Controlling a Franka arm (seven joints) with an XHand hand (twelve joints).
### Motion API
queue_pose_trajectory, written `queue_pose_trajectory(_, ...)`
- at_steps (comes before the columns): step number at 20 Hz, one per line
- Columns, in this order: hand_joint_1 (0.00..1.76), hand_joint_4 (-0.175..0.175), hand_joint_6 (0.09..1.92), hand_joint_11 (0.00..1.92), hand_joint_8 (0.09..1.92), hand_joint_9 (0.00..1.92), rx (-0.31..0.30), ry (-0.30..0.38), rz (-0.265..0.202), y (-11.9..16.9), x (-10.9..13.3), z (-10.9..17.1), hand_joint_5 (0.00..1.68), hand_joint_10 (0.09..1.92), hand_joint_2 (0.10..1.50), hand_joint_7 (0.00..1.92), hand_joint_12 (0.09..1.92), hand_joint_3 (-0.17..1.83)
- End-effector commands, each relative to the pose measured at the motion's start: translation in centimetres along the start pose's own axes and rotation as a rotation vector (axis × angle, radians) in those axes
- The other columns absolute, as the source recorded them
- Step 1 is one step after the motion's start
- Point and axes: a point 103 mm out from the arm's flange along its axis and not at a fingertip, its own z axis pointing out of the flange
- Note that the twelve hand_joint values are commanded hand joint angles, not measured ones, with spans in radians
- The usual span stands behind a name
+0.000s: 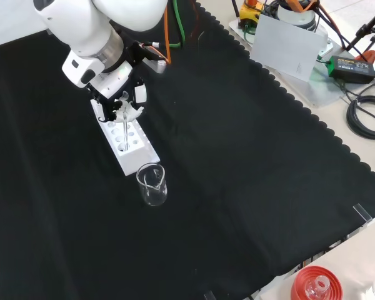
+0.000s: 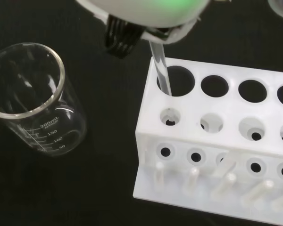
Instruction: Put the glass rod back on the white test tube rack.
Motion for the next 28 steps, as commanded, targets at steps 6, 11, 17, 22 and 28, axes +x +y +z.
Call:
queue_pose_trajectory(6,1.18,-0.175,0.93,1.71,0.48,1.90,-0.010,0.014,0.000,-0.5,-0.1,-0.8,1.13,0.09,0.69,1.61,0.43,0.72)
queue_pose_trajectory(11,1.16,-0.175,0.99,1.83,0.41,1.92,0.017,0.069,-0.010,-1.1,-0.6,-1.3,0.72,0.09,0.46,1.56,0.39,0.92)
queue_pose_trajectory(17,0.93,-0.175,0.80,1.91,0.67,1.92,0.004,0.141,0.003,-2.1,-1.7,-1.5,0.23,0.10,0.45,1.23,0.34,0.88)
queue_pose_trajectory(22,0.89,-0.175,0.75,1.92,0.72,1.92,0.009,0.157,0.024,-2.8,-2.4,-1.5,0.22,0.09,0.48,1.17,0.34,0.80)
queue_pose_trajectory(28,0.86,-0.175,0.70,1.91,0.73,1.92,0.002,0.165,0.026,-3.4,-2.8,-1.5,0.21,0.10,0.51,1.14,0.34,0.73)
